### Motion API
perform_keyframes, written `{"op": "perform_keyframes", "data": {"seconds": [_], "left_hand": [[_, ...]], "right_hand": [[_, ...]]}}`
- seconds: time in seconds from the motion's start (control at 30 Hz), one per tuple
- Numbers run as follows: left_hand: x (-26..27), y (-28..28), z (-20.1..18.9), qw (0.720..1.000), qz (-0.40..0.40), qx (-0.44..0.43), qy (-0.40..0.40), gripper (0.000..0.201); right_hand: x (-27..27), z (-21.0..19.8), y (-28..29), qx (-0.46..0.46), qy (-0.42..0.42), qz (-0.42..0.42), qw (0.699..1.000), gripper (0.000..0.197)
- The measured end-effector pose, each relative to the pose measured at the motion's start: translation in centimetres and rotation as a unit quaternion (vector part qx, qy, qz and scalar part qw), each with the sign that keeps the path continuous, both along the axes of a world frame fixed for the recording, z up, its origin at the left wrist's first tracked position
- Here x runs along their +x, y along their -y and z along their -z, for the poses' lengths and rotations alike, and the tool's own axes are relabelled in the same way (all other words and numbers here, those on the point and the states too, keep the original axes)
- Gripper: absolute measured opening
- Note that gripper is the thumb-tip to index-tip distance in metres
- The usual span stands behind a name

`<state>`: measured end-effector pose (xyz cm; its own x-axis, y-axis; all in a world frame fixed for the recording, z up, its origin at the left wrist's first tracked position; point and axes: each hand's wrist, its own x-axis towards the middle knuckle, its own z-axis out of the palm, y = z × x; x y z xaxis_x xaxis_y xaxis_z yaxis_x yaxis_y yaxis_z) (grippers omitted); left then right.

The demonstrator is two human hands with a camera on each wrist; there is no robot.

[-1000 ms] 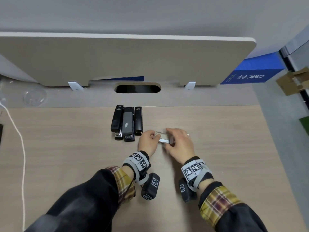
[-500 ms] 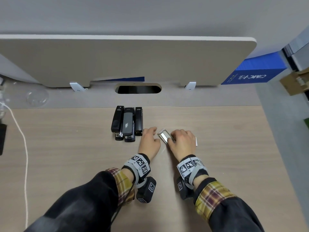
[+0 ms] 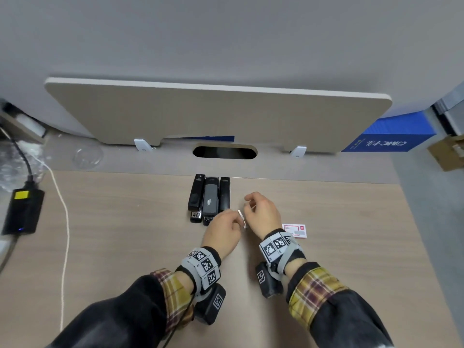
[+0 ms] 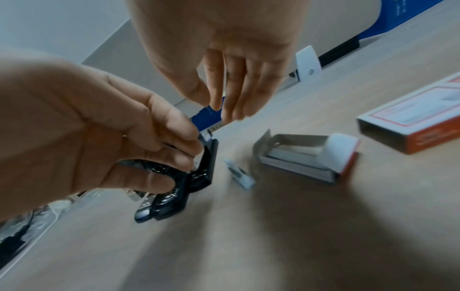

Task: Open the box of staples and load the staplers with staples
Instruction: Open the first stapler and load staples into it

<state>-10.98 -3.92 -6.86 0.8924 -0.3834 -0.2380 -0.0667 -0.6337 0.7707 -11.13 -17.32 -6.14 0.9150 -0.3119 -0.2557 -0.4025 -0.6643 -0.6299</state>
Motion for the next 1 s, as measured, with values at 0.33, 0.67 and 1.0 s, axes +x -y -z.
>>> {"op": "perform_keyframes", "data": {"seconds": [0.33,0.67,1.0], "left_hand": [[3.4,-4.8,-2.8,0.993,-0.099,-0.061,-0.03,0.034],[5.5,-5.3,-4.2,0.987,-0.108,-0.111,-0.041,0.035],[7.8,-2.3,-6.7,0.994,0.048,-0.073,0.066,0.05]], "right_hand": [[4.3,0.3,-4.5,-0.094,-0.096,-0.157,0.978,0.062],[4.5,-0.5,-2.4,0.01,0.026,0.025,0.999,0.022],[2.9,-9.1,2.1,0.155,0.077,-0.041,0.984,0.02]]}}
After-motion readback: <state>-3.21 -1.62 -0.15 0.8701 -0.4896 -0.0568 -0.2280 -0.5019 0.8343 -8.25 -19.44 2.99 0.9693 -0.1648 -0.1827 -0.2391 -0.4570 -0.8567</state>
